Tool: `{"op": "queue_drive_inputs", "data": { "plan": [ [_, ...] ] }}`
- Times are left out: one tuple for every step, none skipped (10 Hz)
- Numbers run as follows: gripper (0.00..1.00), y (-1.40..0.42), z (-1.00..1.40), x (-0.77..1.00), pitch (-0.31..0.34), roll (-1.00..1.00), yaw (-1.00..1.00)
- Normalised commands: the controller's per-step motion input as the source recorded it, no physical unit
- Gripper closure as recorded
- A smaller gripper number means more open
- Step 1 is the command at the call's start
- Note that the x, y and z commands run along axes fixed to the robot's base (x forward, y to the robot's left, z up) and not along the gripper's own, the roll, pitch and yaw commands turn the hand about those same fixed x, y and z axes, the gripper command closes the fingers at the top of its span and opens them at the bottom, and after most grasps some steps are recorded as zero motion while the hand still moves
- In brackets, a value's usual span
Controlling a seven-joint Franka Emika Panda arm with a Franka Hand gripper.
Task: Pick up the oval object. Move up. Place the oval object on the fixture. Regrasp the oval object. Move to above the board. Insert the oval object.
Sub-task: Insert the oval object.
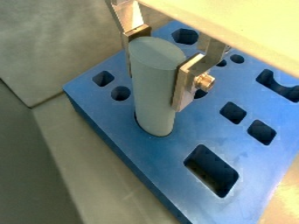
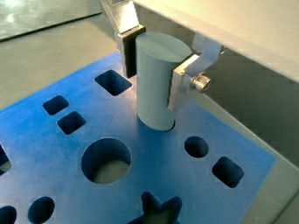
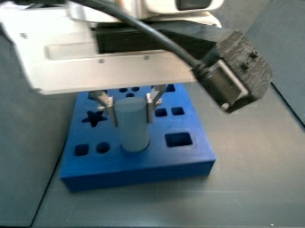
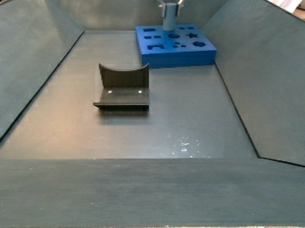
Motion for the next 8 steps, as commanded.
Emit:
{"op": "queue_drive_inputs", "data": {
  "plan": [
    [1.00,0.03,0.00,0.00,0.000,0.00,0.00],
    [1.00,0.00,-0.78,-0.16,-0.146,0.24,0.01],
    [1.00,-0.03,-0.91,-0.17,-0.083,0.23,0.00],
    [1.00,-0.05,-0.92,-0.17,-0.083,0.22,0.00],
    [1.00,-0.05,-0.91,-0.15,-0.090,0.22,0.00],
    [1.00,-0.05,-0.91,-0.12,-0.093,0.22,0.00],
    [1.00,-0.08,-0.91,-0.07,-0.090,0.22,0.00],
    [1.00,-0.12,-0.94,-0.03,-0.084,0.21,0.00]
  ]
}}
